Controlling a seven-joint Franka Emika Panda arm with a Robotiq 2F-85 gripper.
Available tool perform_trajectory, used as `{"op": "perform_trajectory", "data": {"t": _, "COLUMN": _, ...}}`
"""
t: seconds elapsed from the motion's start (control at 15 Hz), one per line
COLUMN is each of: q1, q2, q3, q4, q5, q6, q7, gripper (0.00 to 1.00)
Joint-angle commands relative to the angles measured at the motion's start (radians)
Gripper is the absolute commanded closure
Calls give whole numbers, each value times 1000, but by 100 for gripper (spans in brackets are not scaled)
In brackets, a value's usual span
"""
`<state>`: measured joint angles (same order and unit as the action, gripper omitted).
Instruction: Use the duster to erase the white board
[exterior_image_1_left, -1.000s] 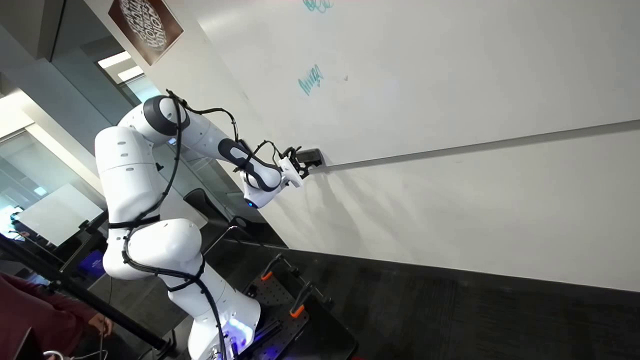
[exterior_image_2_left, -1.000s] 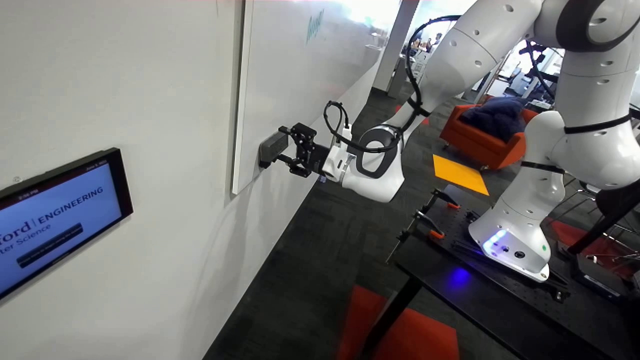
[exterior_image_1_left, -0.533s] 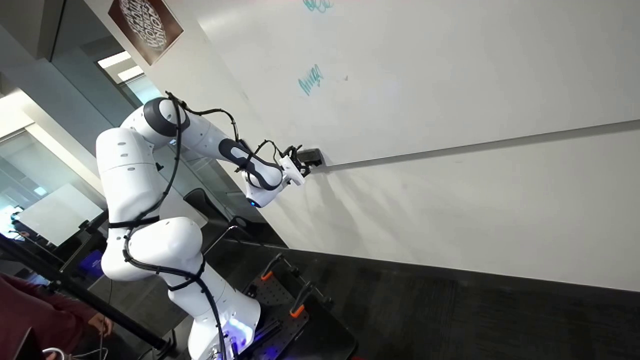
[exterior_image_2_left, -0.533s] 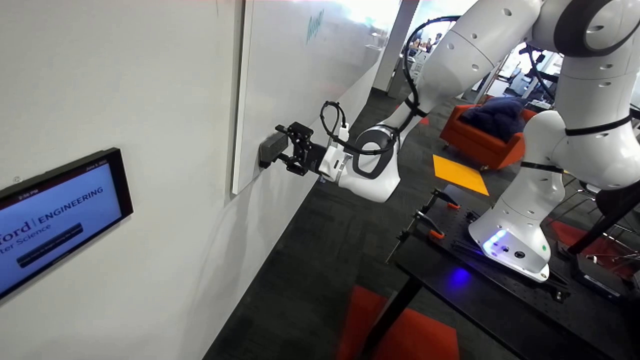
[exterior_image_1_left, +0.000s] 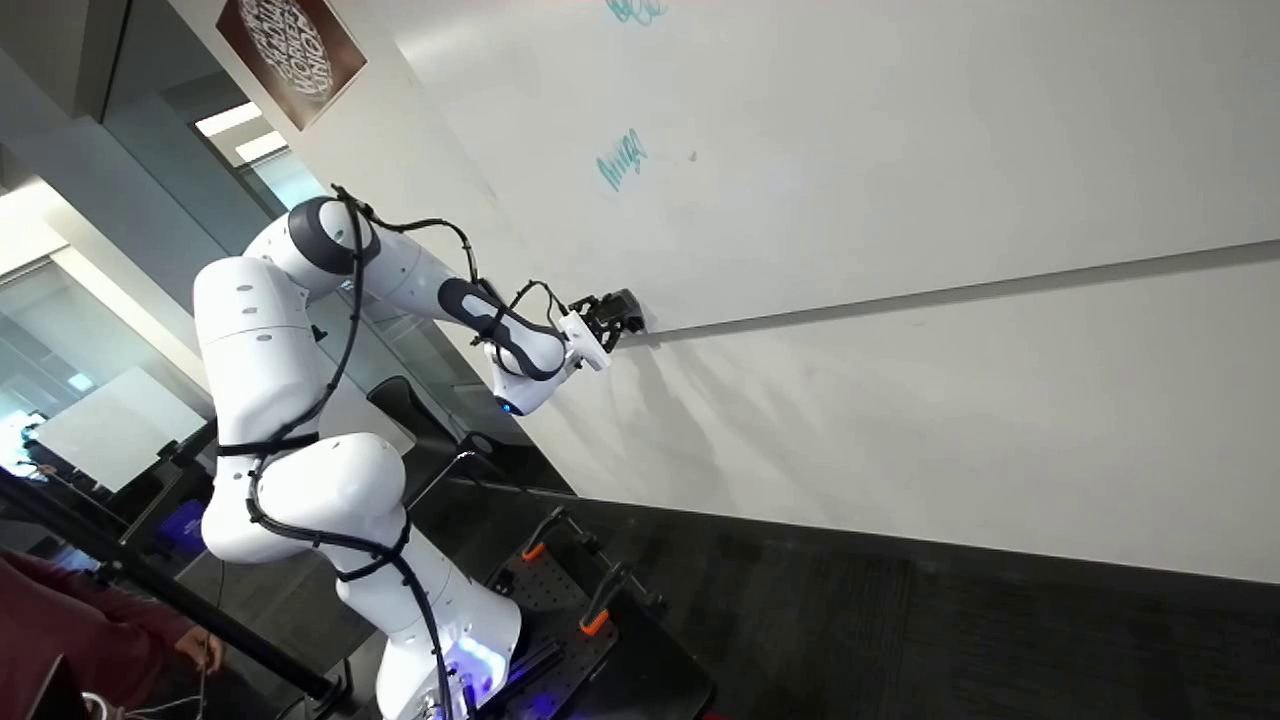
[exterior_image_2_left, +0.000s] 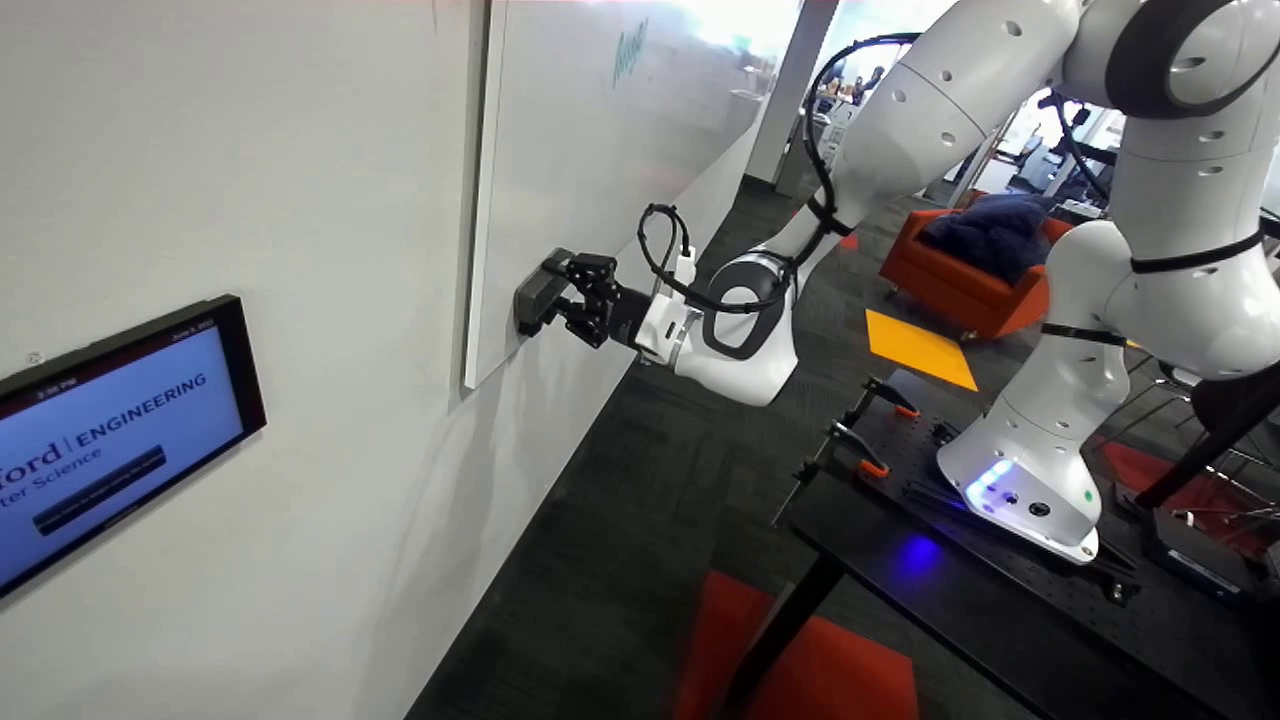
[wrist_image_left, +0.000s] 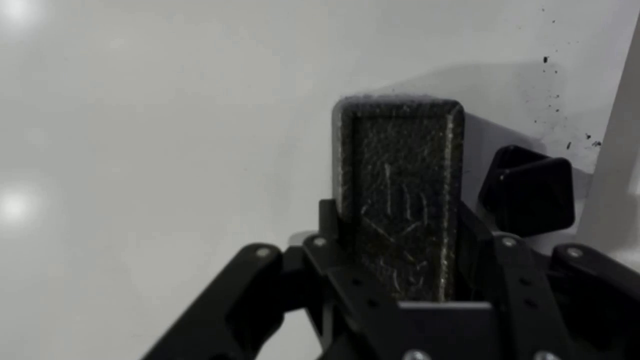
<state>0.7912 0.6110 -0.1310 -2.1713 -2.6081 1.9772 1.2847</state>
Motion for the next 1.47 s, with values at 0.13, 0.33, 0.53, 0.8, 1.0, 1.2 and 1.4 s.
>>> {"op": "perform_trajectory", "data": {"t": 0.13, "q1": -152, "q2": -70, "q3": 171, "q4": -61, "q5": 35, "q6": -102, "q7": -93, "gripper": 69}}
{"op": "perform_trajectory", "data": {"t": 0.33, "q1": -251, "q2": -170, "q3": 305, "q4": -153, "q5": 124, "q6": -162, "q7": -205, "gripper": 69}}
{"op": "perform_trajectory", "data": {"t": 0.53, "q1": -338, "q2": -315, "q3": 408, "q4": -257, "q5": 203, "q6": -140, "q7": -319, "gripper": 69}}
{"op": "perform_trajectory", "data": {"t": 0.8, "q1": -396, "q2": -499, "q3": 485, "q4": -344, "q5": 239, "q6": -11, "q7": -485, "gripper": 69}}
{"op": "perform_trajectory", "data": {"t": 1.0, "q1": -399, "q2": -457, "q3": 500, "q4": -310, "q5": 252, "q6": -33, "q7": -521, "gripper": 44}}
{"op": "perform_trajectory", "data": {"t": 1.2, "q1": -394, "q2": -499, "q3": 507, "q4": -337, "q5": 265, "q6": -24, "q7": -556, "gripper": 44}}
{"op": "perform_trajectory", "data": {"t": 1.4, "q1": -457, "q2": -603, "q3": 473, "q4": -344, "q5": 340, "q6": 136, "q7": -445, "gripper": 69}}
